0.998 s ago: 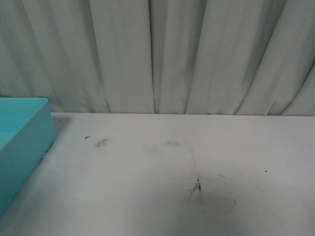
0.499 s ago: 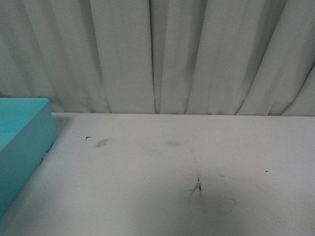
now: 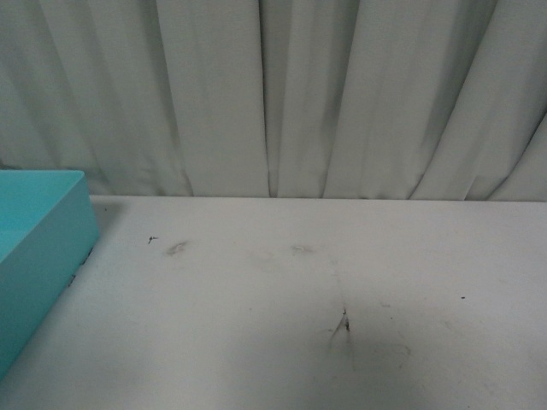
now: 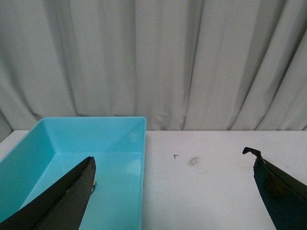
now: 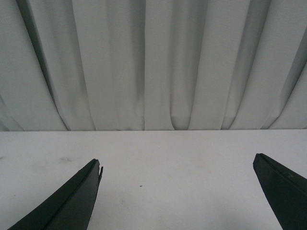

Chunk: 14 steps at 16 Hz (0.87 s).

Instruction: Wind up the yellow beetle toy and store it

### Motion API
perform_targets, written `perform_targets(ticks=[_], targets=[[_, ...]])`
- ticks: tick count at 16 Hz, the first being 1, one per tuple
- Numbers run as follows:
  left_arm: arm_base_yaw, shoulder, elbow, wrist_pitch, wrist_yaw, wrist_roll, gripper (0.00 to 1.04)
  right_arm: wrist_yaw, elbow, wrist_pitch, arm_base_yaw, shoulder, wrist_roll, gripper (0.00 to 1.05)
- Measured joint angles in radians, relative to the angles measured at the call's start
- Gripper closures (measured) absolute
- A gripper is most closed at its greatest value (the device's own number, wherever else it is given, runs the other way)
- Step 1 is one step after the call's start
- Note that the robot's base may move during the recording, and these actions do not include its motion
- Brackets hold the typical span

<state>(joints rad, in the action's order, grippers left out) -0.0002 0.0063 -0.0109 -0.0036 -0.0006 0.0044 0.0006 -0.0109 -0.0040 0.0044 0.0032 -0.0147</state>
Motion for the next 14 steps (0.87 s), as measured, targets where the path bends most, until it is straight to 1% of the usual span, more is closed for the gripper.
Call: perform_targets(ticks=[1,14], targets=[[0.000,0.000,0.000,0.000,0.000,-0.001,0.07,0.000,0.000,0.000,0.000,0.000,0.000,0.06],[0.000,0.000,0.000,0.000,0.000,0.000,0.07,0.000,0.000,0.000,0.000,0.000,0.000,0.06]])
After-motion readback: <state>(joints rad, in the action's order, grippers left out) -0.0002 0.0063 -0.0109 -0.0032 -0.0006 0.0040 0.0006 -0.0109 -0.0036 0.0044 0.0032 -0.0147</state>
